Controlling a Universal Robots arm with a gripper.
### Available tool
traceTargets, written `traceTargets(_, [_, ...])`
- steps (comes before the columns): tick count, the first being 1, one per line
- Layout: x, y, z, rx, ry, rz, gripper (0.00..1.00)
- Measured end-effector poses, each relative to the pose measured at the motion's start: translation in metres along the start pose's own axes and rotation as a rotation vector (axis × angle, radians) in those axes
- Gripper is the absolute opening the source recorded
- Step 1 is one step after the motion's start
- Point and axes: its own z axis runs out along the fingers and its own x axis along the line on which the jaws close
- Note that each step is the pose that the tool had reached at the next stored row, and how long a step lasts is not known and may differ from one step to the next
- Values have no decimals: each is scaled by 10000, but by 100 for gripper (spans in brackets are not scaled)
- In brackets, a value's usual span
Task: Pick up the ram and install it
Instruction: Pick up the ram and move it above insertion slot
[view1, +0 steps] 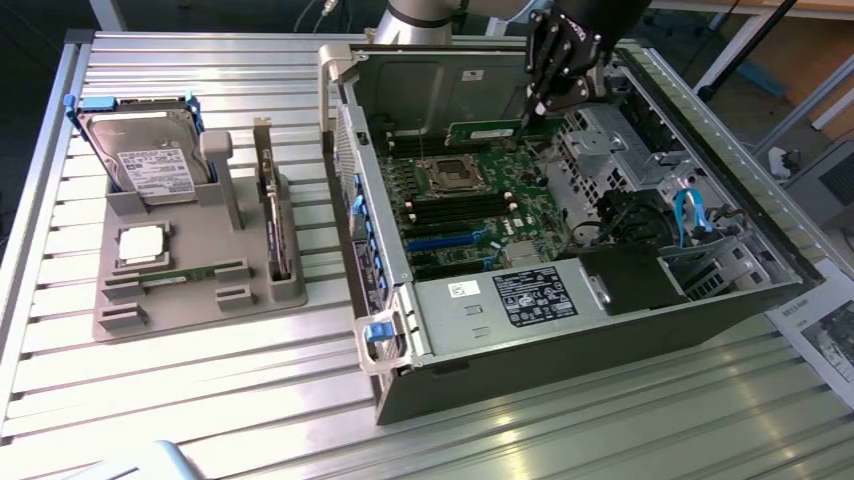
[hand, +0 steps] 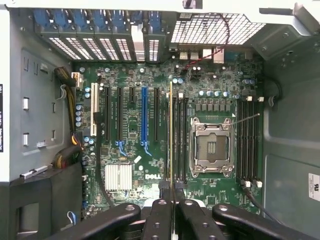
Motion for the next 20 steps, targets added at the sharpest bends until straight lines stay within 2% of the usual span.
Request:
traceTargets(9, [-17,-2,51,1,-37,0,12])
traceTargets(16, [-113,-5,92,0,-43,-2,12])
traceTargets(20, [-121,-4,94,0,-43,-2,12])
